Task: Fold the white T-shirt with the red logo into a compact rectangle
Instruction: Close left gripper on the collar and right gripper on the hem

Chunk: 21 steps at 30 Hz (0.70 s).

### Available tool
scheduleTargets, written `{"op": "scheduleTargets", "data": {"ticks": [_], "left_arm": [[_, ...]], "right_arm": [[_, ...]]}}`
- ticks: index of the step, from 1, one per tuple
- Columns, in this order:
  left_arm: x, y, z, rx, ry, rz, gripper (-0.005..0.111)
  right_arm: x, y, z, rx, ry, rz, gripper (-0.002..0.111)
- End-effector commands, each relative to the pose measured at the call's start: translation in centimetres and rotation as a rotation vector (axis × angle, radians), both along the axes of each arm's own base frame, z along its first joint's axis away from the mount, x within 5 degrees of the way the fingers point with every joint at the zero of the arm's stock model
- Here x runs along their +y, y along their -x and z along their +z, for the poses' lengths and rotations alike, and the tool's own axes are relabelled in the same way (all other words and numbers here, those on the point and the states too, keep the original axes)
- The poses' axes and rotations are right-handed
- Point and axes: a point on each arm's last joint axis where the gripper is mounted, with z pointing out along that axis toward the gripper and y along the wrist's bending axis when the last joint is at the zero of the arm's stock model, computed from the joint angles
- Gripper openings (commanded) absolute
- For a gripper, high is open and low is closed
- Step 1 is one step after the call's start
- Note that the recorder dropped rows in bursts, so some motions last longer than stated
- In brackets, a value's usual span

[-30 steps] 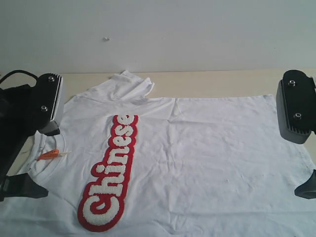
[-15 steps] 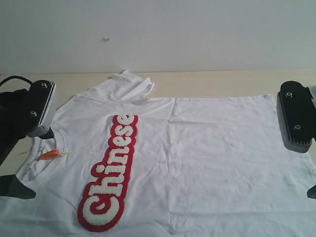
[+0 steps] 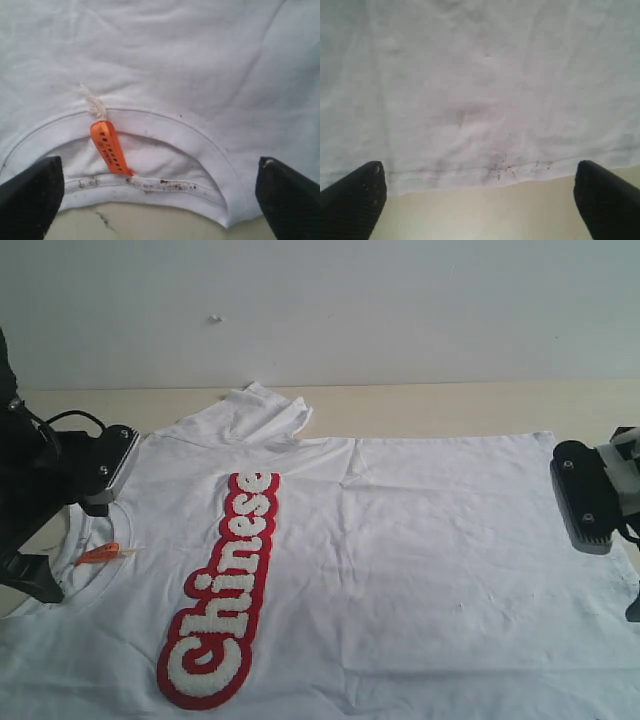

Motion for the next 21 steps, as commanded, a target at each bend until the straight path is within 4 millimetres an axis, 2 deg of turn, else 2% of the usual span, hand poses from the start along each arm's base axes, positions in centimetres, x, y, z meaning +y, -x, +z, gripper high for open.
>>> {"op": "scheduleTargets", "data": {"ticks": [1, 9, 21], "left_arm": [[0.0, -0.5, -0.4, -0.018, 0.000, -0.013, 0.105], [0.0, -0.6, -1.1, -0.003, -0.003, -0.016, 0.105], [-0.1, -0.9, -2.0, -0.002, -0.006, -0.036, 0.105]], "right_arm": [[-0.7, -2.5, -1.4, 0.014, 0.002, 0.009, 0.096], [-4.1, -4.6, -4.6, 0.070, -0.006, -0.059, 0.094], [-4.3, -5.7, -8.4, 0.090, -0.025, -0.040, 0.094]]}}
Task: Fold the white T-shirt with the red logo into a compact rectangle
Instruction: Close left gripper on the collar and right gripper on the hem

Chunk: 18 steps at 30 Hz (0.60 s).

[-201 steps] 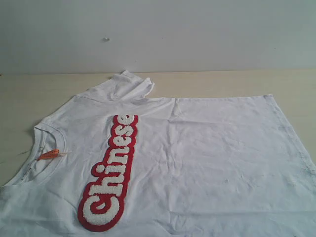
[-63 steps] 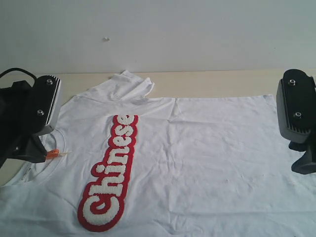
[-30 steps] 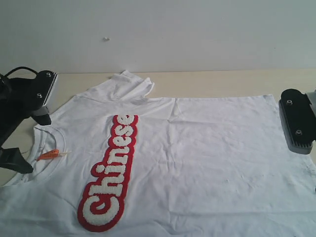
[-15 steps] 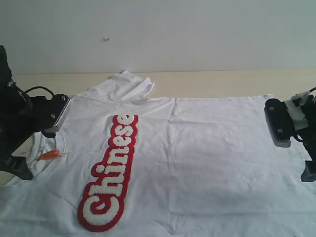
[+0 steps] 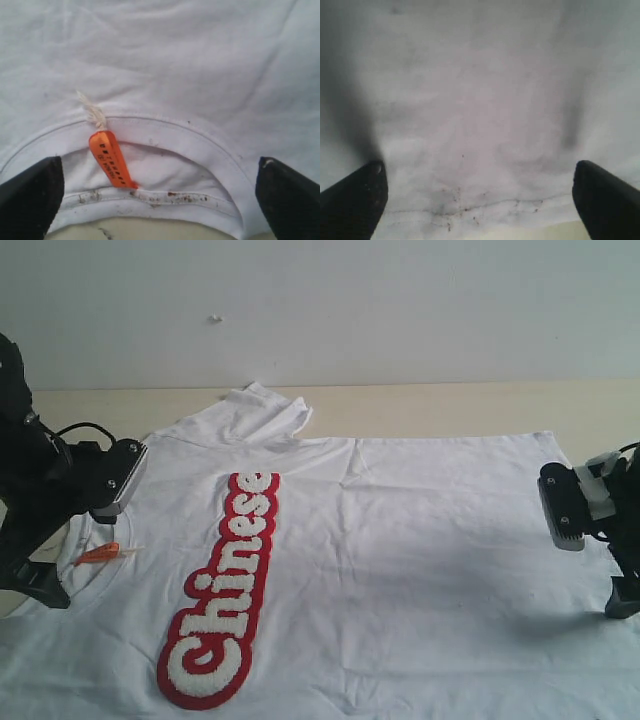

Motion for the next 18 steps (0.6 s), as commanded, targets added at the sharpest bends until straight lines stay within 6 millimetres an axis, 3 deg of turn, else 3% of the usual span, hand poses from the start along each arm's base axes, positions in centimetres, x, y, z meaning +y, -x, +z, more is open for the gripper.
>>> {"op": "scheduleTargets", "data": {"ticks": [1, 9, 18], "left_arm": [[0.0, -0.3, -0.3, -0.003, 0.000, -0.001, 0.105], [0.0, -0.3, -0.7, 0.008, -0.002, -0.001, 0.105], [0.0, -0.3, -0.7, 0.014, -0.001, 0.000, 0.105]], "right_arm": [[-0.2, -0.3, -1.2, 0.012, -0.014, 0.006, 0.094], [-0.2, -0.3, -2.7, 0.044, -0.018, 0.031, 0.089], [-0.2, -0.5, -4.2, 0.050, -0.019, 0.041, 0.032]]}}
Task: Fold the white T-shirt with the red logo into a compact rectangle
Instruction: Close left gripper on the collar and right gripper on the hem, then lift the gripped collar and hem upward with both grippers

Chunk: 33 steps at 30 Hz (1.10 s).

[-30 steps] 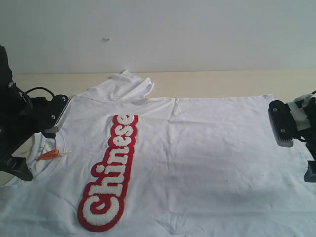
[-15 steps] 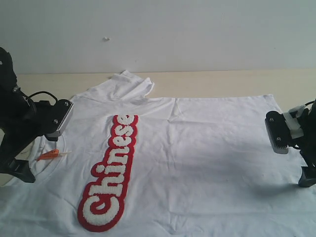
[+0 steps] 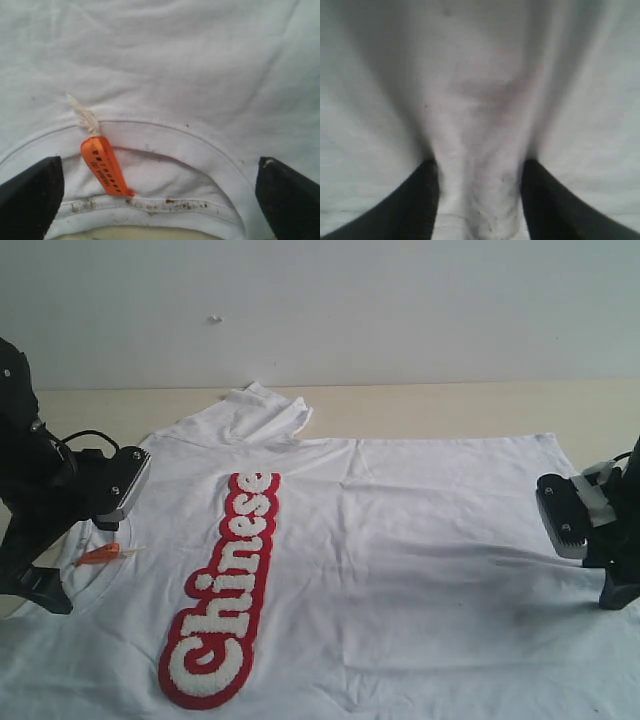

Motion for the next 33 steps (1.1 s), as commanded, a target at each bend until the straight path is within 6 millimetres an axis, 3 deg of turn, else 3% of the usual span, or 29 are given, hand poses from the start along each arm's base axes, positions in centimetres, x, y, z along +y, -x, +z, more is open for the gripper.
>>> {"op": "scheduleTargets", "data": {"ticks": [1, 7, 18, 26, 33], "left_arm": [[0.0, -0.1, 0.1, -0.001, 0.002, 0.001, 0.105], [0.0, -0.1, 0.0, 0.001, 0.004, 0.002, 0.105], [-0.3, -0.1, -2.5, 0.087, 0.014, 0.026, 0.105], [-0.6, -0.8, -3.3, 0.030, 0.045, 0.049, 0.105], [-0.6, -0.9, -5.5, 0.065, 0.033, 0.062, 0.105]], "right_arm": [[-0.3, -0.8, -2.6, -0.083, 0.010, 0.002, 0.027], [-0.3, -0.8, -2.6, -0.089, 0.011, -0.020, 0.000], [-0.3, -0.8, -2.6, -0.081, 0.010, -0.067, 0.000], [-0.2, -0.6, -2.6, -0.064, 0.008, -0.067, 0.000], [-0.1, -0.5, -2.6, -0.048, -0.003, -0.081, 0.000]]}}
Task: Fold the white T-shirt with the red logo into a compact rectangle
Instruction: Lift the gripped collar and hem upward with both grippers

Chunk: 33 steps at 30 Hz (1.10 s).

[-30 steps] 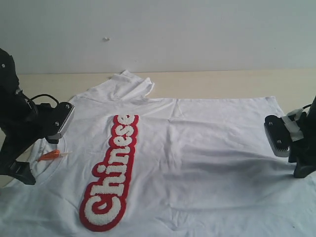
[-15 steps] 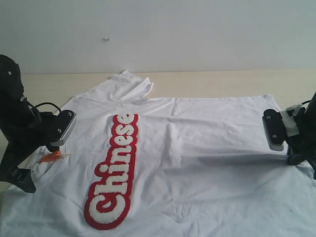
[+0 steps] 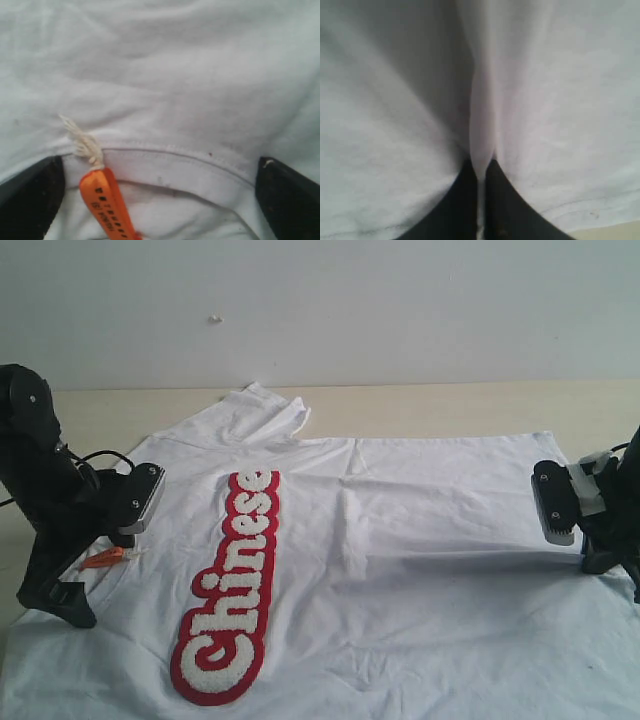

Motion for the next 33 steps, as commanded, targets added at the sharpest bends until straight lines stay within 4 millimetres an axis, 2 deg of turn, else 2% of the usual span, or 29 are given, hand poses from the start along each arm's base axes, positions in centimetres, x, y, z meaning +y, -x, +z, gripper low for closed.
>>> {"op": "scheduleTargets", "data": {"ticks": [1, 5, 9, 12, 18, 21, 24, 28, 33], "left_arm": [[0.1, -0.2, -2.3, 0.025, -0.009, 0.013, 0.105], [0.1, -0.1, -2.8, 0.041, -0.011, 0.018, 0.102], [0.1, 0.0, -3.2, 0.055, -0.014, 0.030, 0.088], [0.1, 0.0, -3.4, 0.062, -0.015, 0.043, 0.064], [0.0, -0.2, -3.6, 0.046, -0.015, 0.086, 0.000], [0.0, -0.3, -3.3, 0.040, -0.014, 0.098, 0.000], [0.2, -0.5, -1.9, -0.012, -0.021, 0.092, 0.000], [0.2, -1.4, 1.8, -0.133, -0.010, 0.117, 0.000], [0.2, -1.6, 6.8, -0.260, 0.022, 0.115, 0.000]], "right_arm": [[0.0, 0.5, -2.4, 0.055, -0.017, -0.024, 0.000], [0.0, 0.5, -2.4, 0.057, -0.019, -0.027, 0.000], [0.0, 0.6, -2.4, 0.064, -0.025, -0.033, 0.000], [0.0, 0.6, -2.4, 0.064, -0.025, -0.033, 0.000], [0.1, 0.6, -2.4, 0.066, -0.025, -0.039, 0.000], [0.1, 0.7, -2.4, 0.074, -0.027, -0.062, 0.000], [0.1, 0.8, -1.7, 0.074, -0.027, -0.061, 0.000], [0.1, 0.8, 0.5, 0.022, -0.027, -0.069, 0.000], [0.2, 0.9, 3.7, -0.057, -0.023, -0.074, 0.000]]}}
